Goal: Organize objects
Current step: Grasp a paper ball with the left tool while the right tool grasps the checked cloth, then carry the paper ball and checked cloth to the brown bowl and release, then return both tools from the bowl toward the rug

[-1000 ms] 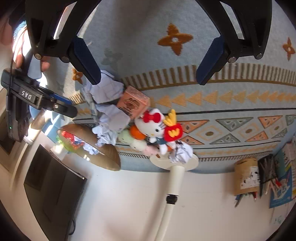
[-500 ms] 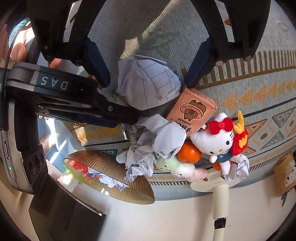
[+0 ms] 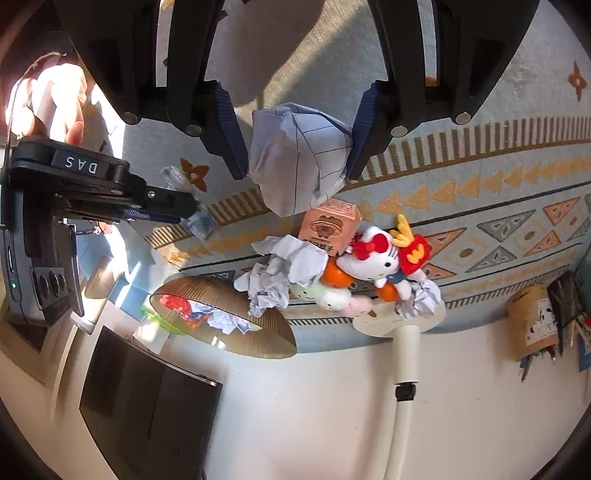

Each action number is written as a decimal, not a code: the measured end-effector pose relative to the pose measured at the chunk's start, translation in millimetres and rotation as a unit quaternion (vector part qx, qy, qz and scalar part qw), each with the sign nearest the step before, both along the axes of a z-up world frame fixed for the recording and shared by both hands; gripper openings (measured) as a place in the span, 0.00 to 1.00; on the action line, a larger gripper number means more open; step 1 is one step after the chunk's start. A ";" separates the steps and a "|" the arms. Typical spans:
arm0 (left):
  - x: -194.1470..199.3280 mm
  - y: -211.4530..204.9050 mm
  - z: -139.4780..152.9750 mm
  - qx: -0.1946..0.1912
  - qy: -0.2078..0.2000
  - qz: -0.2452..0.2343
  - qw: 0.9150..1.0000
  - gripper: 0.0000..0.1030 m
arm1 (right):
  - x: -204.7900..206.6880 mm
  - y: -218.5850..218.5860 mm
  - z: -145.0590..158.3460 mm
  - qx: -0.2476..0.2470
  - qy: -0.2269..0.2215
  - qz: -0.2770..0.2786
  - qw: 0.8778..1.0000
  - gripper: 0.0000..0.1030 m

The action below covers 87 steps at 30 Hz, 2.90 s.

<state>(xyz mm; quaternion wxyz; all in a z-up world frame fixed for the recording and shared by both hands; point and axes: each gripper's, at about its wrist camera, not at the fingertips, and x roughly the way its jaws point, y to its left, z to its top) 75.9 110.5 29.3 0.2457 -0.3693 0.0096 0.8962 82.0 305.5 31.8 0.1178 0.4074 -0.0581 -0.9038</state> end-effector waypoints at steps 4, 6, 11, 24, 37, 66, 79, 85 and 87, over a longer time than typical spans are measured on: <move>-7.0 -22.3 -11.3 0.021 -0.009 0.032 0.999 0.50 | 8.9 -0.7 -9.6 0.012 -0.010 -0.014 1.000 0.49; -9.9 -28.6 -14.1 0.033 -0.021 0.041 0.998 0.50 | 16.6 3.7 -7.5 -0.002 -0.002 -0.021 1.000 0.59; -9.2 -26.4 -14.8 0.043 -0.018 0.033 0.998 0.50 | 15.9 2.5 -13.9 -0.019 -0.019 -0.033 0.999 0.64; -4.0 -25.6 -12.1 0.029 -0.006 0.037 0.999 0.50 | 15.2 -30.6 -25.9 0.086 -0.002 -0.031 0.996 0.22; -95.0 87.8 111.3 0.024 0.081 -0.038 0.996 0.51 | -37.5 98.7 120.3 -0.009 0.143 -0.199 0.969 0.23; -31.6 -24.2 93.0 0.044 0.113 0.099 0.988 1.00 | -13.6 19.2 58.2 -0.054 0.113 -0.091 0.988 0.56; -41.9 -76.8 -7.9 -0.006 0.043 0.167 0.985 0.99 | -30.9 4.3 -7.3 -0.044 0.068 -0.099 0.992 0.79; -39.2 -66.5 -9.6 -0.031 0.045 0.152 0.987 0.99 | -32.7 4.5 -9.8 -0.045 0.061 -0.101 0.992 0.80; -38.3 -64.7 -9.7 -0.035 0.046 0.149 0.987 0.99 | -31.5 3.1 -8.9 -0.042 0.064 -0.100 0.992 0.82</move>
